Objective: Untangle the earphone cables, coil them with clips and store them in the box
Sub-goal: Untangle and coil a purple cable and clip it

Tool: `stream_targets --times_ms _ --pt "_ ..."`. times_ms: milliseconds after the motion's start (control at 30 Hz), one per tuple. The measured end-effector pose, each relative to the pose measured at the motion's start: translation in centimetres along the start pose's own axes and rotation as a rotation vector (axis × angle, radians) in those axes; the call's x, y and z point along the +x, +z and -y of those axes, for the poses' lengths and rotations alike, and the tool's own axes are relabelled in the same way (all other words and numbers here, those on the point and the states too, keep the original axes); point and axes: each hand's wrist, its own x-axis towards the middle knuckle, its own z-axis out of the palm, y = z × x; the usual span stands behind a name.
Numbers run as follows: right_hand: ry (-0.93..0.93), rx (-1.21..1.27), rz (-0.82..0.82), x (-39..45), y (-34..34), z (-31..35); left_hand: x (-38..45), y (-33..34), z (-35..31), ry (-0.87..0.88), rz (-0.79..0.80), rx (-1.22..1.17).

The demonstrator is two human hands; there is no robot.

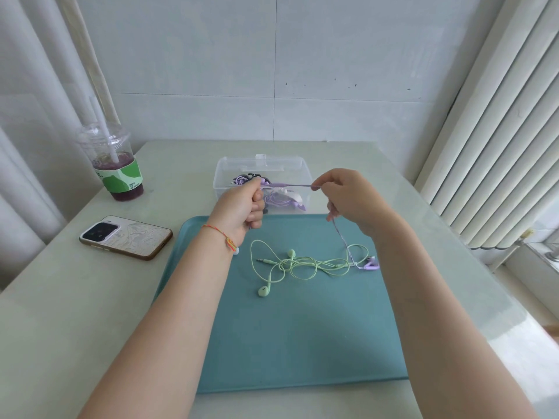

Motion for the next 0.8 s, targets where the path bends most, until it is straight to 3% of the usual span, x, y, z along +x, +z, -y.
stream_targets --times_ms 100,200,300,467,600,800 --pt "0.072 0.068 -0.092 0.4 -0.4 -0.7 0.5 -0.3 0.3 0.010 -0.151 -0.036" --pt "0.074 -0.228 -0.208 0.8 -0.6 -1.3 0.4 -0.3 0.3 0.014 -0.194 0.012" --pt "-0.010 -0.463 -0.221 0.6 -0.1 -1.1 -0.2 0.5 0.2 -0.031 -0.073 0.095" --pt "-0.309 -0.203 0.023 -0.6 2.0 1.2 -1.2 1.8 0.0 -0.096 0.208 0.088" --pt "-0.247 -0.215 0.192 -1.2 2.8 1.6 -1.5 1.6 -0.3 -0.143 0.364 -0.046" --pt "-0.220 -0.132 0.162 -1.1 2.0 1.7 -1.9 1.4 -0.5 -0.134 0.503 -0.118"
